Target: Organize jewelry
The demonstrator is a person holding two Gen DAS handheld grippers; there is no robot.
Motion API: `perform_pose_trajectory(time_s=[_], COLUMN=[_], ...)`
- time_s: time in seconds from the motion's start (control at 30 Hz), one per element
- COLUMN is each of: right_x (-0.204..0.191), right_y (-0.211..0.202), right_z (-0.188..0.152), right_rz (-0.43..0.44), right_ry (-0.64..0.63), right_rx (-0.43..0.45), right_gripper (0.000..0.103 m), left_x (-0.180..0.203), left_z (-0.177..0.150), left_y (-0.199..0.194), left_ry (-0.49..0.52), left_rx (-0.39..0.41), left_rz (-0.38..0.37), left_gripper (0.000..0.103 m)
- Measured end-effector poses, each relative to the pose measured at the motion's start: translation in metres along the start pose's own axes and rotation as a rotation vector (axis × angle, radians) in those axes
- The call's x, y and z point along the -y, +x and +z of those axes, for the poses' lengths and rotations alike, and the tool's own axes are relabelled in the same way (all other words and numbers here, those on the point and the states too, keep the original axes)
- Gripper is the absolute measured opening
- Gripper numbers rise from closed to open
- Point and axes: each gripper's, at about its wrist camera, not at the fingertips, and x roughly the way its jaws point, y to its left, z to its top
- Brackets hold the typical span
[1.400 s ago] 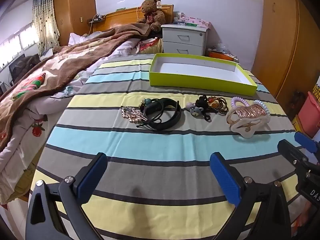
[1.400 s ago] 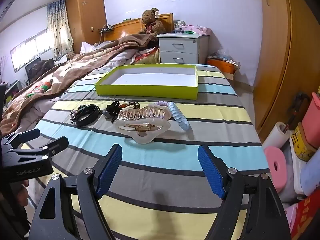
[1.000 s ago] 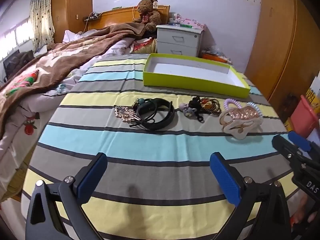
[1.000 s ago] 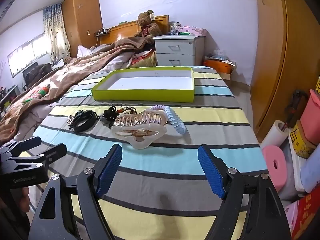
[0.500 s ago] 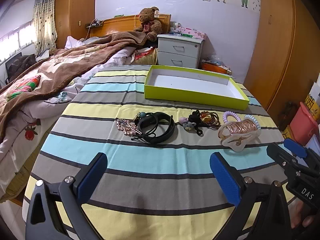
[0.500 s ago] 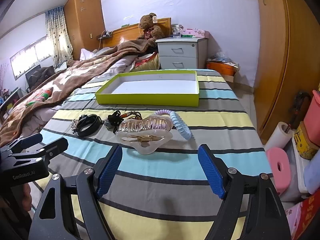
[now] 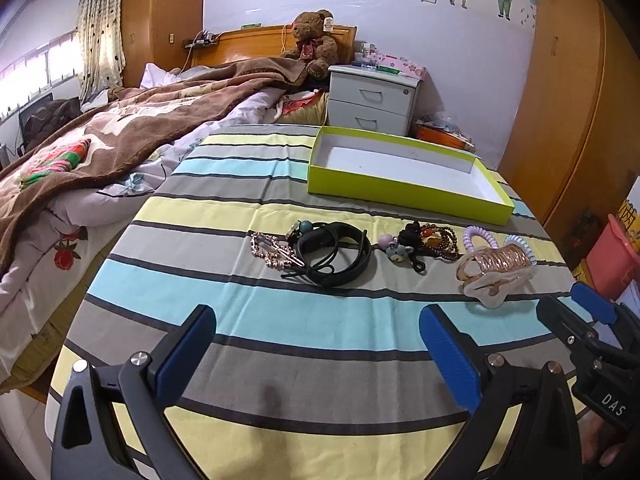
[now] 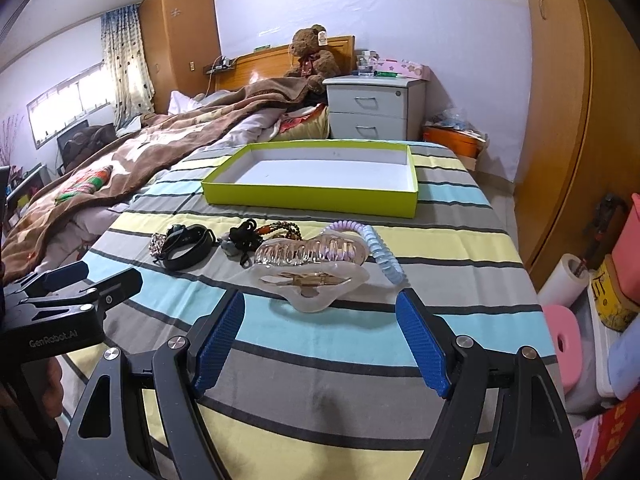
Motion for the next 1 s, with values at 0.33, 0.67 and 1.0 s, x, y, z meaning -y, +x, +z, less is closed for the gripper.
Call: perform_pose_trajectory(time_s=[0.33, 0.67, 1.0], right_x=[0.0, 0.002, 0.001], right_y=[-0.001, -0.003, -0.005], right_z=[-0.001, -0.002, -0.001], right_rz=[-0.012, -0.011, -0.013], right_ry=[0.006, 0.011, 0.011], right_rx=[0.002, 0.011, 0.009], right_gripper=[0.078, 0.078, 0.078], left_x=[-0.006, -0.006, -0.007], left_z=[-0.002, -0.002, -0.001], left_y=[0.003, -0.001, -0.002], left_ry=[-0.022, -0.016, -0.025], left_rx=[-0.026, -0.021, -0.024], left_rz=[-0.018, -0.005, 0.004], left_gripper=[0.103, 0.103, 0.103])
